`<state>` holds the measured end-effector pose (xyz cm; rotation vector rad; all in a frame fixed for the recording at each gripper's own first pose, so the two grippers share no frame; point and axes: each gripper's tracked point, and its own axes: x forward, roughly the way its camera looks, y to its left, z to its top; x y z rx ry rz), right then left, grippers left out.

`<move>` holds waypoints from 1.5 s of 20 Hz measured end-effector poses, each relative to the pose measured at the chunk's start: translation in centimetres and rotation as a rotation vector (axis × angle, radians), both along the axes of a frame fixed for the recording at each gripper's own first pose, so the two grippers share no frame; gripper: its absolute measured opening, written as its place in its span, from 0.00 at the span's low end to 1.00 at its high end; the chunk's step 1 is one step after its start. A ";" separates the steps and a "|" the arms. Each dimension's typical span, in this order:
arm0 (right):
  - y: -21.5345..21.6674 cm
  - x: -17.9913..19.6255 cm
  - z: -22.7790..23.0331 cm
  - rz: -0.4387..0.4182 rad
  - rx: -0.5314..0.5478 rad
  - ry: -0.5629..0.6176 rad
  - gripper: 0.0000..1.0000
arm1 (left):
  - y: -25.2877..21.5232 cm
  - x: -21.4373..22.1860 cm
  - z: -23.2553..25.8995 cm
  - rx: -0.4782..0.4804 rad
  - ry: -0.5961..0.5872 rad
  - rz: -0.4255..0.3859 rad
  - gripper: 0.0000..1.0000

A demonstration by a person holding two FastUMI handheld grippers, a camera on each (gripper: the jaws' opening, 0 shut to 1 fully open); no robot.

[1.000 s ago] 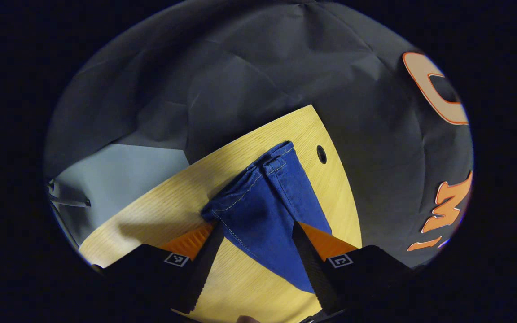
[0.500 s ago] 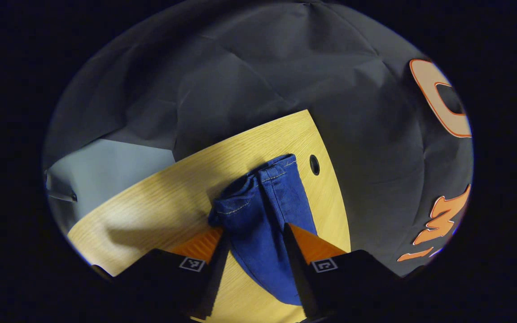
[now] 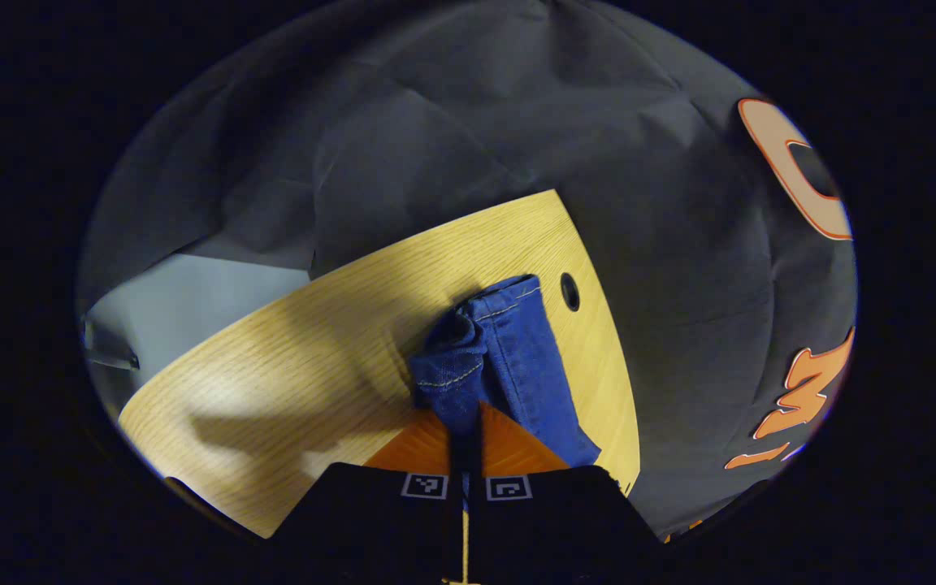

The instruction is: Grasp the waist and the cuffs of the jeans and fold them to make the two legs overlap; first hold the waist and fold one-third of the jeans toward the cuffs, then hold the cuffs and fold the remaining one-third in the same direction to finish folding.

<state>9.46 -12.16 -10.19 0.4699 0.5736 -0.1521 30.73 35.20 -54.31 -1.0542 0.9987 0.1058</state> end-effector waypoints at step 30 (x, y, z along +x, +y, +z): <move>-8.1 -2.0 1.4 0.097 -0.087 -0.140 0.98 | -29.0 -2.3 27.8 0.271 -0.578 -0.524 0.02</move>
